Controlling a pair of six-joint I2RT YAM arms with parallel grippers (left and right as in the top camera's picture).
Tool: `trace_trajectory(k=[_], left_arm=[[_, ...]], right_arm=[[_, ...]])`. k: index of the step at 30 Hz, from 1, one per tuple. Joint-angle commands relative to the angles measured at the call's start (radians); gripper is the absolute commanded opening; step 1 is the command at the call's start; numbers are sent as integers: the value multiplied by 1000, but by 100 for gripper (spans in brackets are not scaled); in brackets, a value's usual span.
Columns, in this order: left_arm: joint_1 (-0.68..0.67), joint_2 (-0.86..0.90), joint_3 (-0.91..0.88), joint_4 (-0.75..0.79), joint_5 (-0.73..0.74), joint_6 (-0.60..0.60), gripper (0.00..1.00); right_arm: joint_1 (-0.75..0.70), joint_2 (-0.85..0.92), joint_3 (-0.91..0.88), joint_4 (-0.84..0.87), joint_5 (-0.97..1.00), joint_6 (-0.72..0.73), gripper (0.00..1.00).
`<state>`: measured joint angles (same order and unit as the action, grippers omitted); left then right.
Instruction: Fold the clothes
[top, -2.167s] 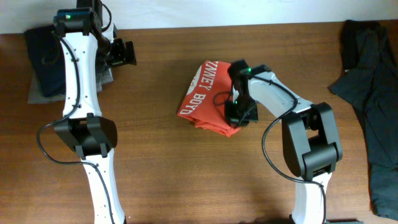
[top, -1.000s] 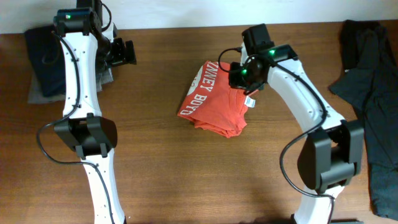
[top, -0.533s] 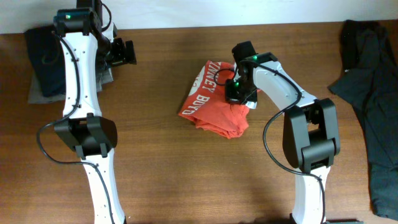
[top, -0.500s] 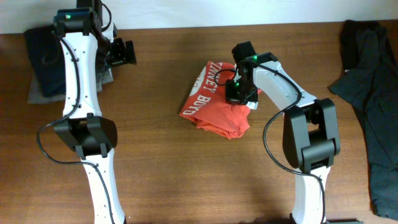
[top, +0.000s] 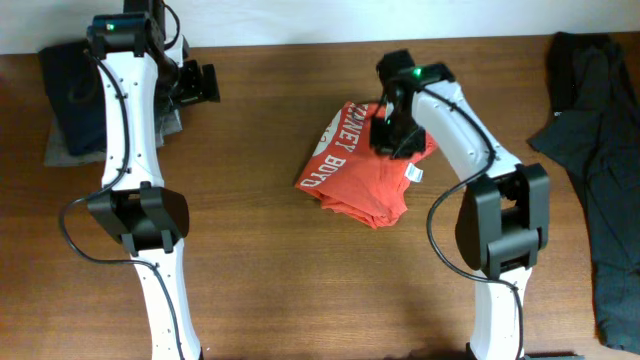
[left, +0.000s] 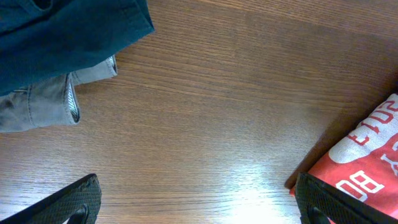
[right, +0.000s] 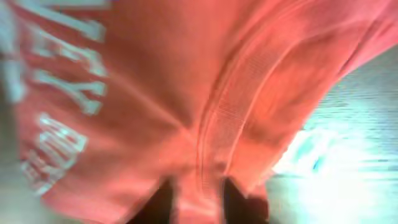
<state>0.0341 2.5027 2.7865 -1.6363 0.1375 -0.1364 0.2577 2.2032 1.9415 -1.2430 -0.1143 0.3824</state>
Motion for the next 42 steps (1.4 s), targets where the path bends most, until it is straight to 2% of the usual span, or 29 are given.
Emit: trace_trajectory(k=[1, 4, 7, 10, 18, 20, 26, 38, 42], left_arm=[[-12, 22, 11, 2, -4, -4, 99], [-21, 22, 11, 4, -4, 26, 99], [-35, 22, 11, 8, -4, 32, 99], [-53, 22, 11, 13, -4, 32, 99], [-72, 22, 11, 14, -4, 32, 99], [-72, 22, 11, 11, -4, 32, 99], [-72, 22, 11, 11, -4, 32, 99], [-72, 22, 11, 8, -4, 32, 99], [-73, 22, 11, 8, -2, 50, 99]], right_arm=[[-5, -37, 121, -47, 21, 3, 56], [-1, -37, 145, -23, -18, 3, 53], [4, -36, 136, 45, -76, 3, 32], [12, -29, 123, 136, -98, 3, 20], [16, 84, 123, 179, -100, 15, 6], [17, 115, 123, 177, -103, 16, 6], [18, 188, 123, 178, -110, 15, 12], [-3, 181, 155, 244, -31, 15, 35], [-35, 146, 276, 114, -31, 14, 69]])
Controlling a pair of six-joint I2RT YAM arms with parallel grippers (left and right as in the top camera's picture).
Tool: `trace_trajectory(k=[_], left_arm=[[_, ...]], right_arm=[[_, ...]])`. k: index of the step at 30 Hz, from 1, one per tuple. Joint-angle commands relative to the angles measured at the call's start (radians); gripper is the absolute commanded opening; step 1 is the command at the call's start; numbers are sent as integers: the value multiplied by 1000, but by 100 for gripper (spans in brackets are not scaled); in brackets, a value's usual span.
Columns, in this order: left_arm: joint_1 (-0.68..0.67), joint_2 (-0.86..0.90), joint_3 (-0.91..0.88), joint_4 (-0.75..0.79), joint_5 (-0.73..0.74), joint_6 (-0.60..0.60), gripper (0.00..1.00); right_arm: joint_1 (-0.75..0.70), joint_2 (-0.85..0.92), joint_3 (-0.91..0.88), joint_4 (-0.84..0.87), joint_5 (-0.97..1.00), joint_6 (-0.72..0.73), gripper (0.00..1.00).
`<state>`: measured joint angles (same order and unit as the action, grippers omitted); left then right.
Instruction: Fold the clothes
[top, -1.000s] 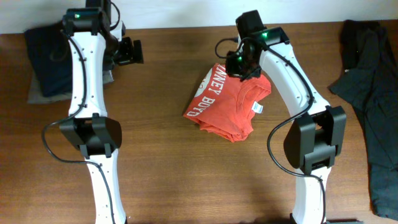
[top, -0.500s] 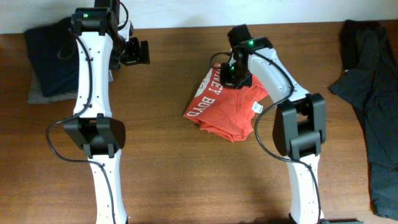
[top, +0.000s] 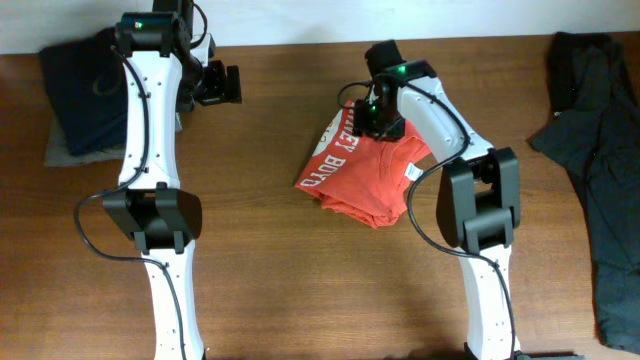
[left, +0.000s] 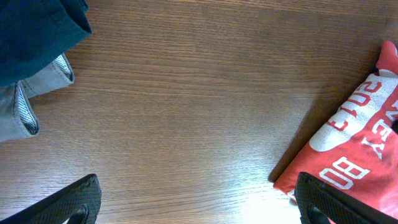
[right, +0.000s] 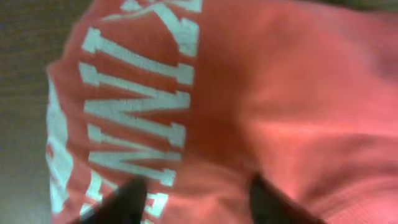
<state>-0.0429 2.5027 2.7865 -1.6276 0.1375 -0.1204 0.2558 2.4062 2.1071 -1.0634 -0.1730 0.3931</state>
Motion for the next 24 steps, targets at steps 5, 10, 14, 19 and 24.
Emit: trace_trajectory(k=[5, 10, 14, 19, 24], left_arm=[[-20, 40, 11, 6, 66, 152, 99], [-39, 122, 11, 29, 171, 236, 99], [-48, 220, 11, 29, 381, 349, 99], [-51, 298, 11, 22, 603, 462, 99], [-55, 321, 11, 46, 648, 467, 99]], right_arm=[[-99, -79, 350, -367, 27, -2, 96], [-161, -79, 448, -506, 28, -104, 99], [-214, -78, 449, -570, 28, -111, 99], [-257, -78, 449, -598, 27, -128, 99], [-264, -78, 449, -597, 27, -152, 99]])
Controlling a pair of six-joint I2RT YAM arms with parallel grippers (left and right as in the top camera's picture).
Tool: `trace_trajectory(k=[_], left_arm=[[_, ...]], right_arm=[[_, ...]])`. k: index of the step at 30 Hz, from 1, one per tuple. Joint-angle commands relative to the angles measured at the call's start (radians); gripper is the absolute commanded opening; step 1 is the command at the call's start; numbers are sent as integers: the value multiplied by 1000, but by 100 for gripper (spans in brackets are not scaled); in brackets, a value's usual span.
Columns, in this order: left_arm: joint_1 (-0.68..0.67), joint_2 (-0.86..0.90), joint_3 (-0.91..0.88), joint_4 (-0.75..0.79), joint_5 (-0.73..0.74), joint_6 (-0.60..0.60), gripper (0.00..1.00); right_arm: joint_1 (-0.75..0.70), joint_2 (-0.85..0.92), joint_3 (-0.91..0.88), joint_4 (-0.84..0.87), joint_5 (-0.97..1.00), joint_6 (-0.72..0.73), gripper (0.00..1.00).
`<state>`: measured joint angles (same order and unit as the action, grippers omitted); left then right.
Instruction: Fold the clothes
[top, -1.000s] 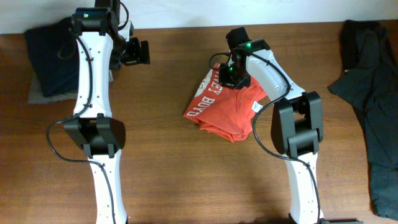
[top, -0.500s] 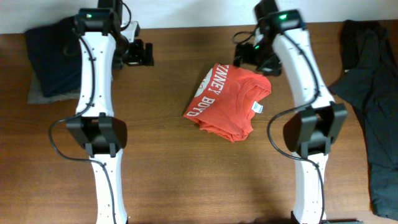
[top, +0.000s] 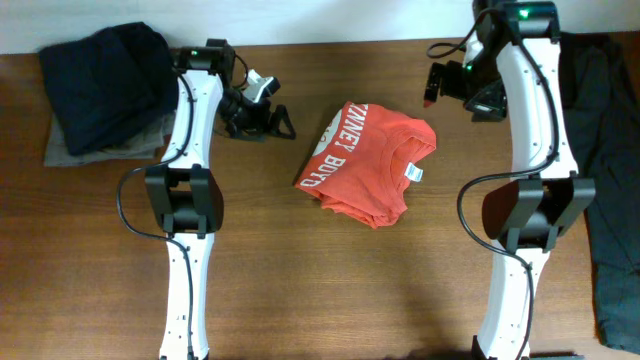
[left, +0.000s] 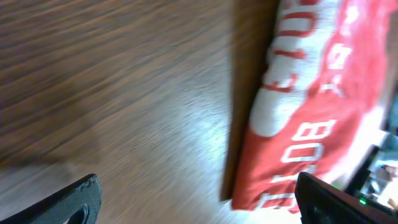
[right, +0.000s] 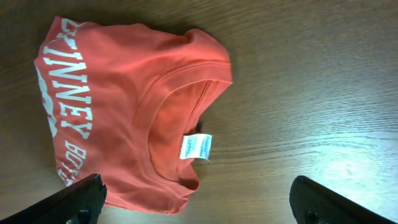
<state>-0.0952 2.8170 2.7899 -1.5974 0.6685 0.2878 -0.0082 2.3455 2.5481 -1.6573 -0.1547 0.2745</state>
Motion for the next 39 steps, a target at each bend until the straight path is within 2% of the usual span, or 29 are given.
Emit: trace_trajectory(k=[1, 15, 28, 29, 31, 34, 35, 39], left_arm=[[-5, 8, 7, 21, 122, 59, 99], [-107, 123, 7, 29, 219, 39, 99], [-228, 151, 7, 38, 229, 39, 98], [-232, 151, 7, 40, 229, 39, 90], [-243, 151, 7, 46, 229, 40, 69], [-243, 151, 7, 52, 229, 39, 58], [-242, 151, 7, 58, 229, 39, 47], [-237, 151, 7, 75, 229, 39, 27]], right_arm=[[0, -17, 8, -1, 10, -35, 99], [0, -16, 8, 8, 10, -35, 99], [0, -16, 8, 6, 10, -35, 99], [0, -16, 8, 6, 10, -35, 99], [0, -16, 8, 4, 10, -35, 99], [0, -16, 8, 3, 10, -35, 99], [0, -16, 8, 3, 10, -35, 99], [0, -16, 8, -5, 10, -35, 99]])
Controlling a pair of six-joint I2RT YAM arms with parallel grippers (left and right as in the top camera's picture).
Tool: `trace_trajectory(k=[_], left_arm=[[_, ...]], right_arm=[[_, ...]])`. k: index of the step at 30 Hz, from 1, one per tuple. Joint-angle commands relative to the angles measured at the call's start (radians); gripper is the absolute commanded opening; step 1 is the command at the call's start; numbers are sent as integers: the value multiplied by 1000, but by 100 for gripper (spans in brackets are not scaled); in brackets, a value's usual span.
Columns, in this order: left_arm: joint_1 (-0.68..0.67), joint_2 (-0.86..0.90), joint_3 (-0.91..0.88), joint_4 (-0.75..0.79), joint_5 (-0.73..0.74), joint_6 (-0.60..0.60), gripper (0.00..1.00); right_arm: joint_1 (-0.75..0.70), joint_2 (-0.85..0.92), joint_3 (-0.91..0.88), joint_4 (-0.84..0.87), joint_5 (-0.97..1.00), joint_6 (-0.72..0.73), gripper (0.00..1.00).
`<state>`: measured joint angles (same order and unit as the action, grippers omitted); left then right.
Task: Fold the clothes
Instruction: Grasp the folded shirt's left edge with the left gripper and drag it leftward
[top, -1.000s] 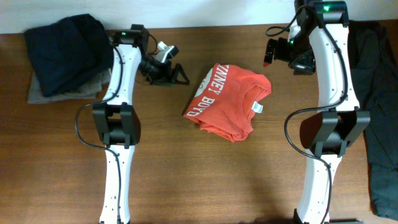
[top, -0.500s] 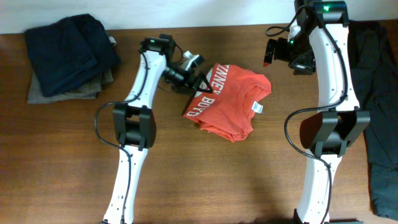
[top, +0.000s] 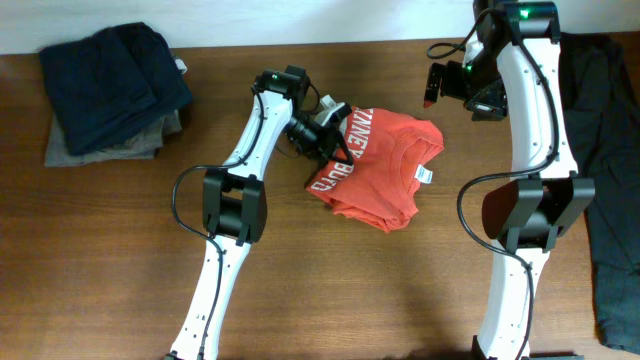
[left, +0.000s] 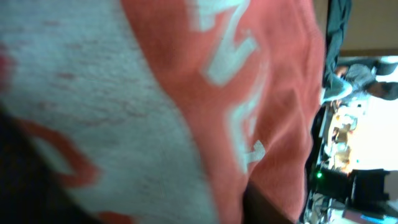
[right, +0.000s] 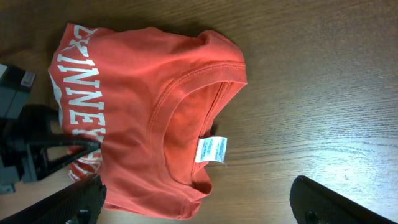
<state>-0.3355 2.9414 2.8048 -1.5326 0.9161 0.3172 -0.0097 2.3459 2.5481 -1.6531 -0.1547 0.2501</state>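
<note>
A folded red T-shirt (top: 385, 170) with white lettering lies at the table's middle, its collar and white tag (right: 212, 149) facing up. My left gripper (top: 335, 143) is at the shirt's left edge, jaws spread, with the lettered fabric (left: 186, 93) filling its wrist view. The right wrist view shows this left gripper (right: 68, 151) reaching onto the lettered edge of the shirt (right: 155, 112). My right gripper (top: 434, 88) hangs open above the table, behind and to the right of the shirt, holding nothing.
A stack of dark blue clothes (top: 115, 75) on a grey garment (top: 100, 148) sits at the back left. A dark garment (top: 600, 150) lies spread along the right edge. Bare wooden table (top: 330, 280) lies in front of the shirt.
My left gripper has moved right from the bare wood beside the shirt onto the shirt's left edge. The shirt has shifted slightly to the right. The right arm has not moved.
At first my right gripper was down on the shirt near its collar and my left was by the clothes stack. Then the right was at the shirt's lettered part and the left farther right. Then the right hung open, clear of the shirt. Now the left is at the shirt.
</note>
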Motion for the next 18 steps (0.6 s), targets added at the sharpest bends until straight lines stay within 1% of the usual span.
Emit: trace_trajectory(k=[1, 4, 5, 8, 13, 18], left_arm=[[5, 27, -8, 15, -19, 8, 20], [18, 27, -8, 43, -32, -56, 4], [25, 27, -8, 58, -46, -88, 1], [56, 27, -8, 93, -107, -182, 1], [143, 26, -7, 124, -112, -270, 1], [264, 26, -7, 120, -112, -307, 1]], right_arm=[[2, -17, 8, -11, 10, -11, 99], [2, -17, 8, -20, 11, -11, 99], [2, -17, 8, -24, 17, -11, 99], [2, -17, 8, -40, 45, -10, 99], [3, -17, 3, -45, 67, -11, 99], [3, -16, -13, -27, 66, -10, 99]])
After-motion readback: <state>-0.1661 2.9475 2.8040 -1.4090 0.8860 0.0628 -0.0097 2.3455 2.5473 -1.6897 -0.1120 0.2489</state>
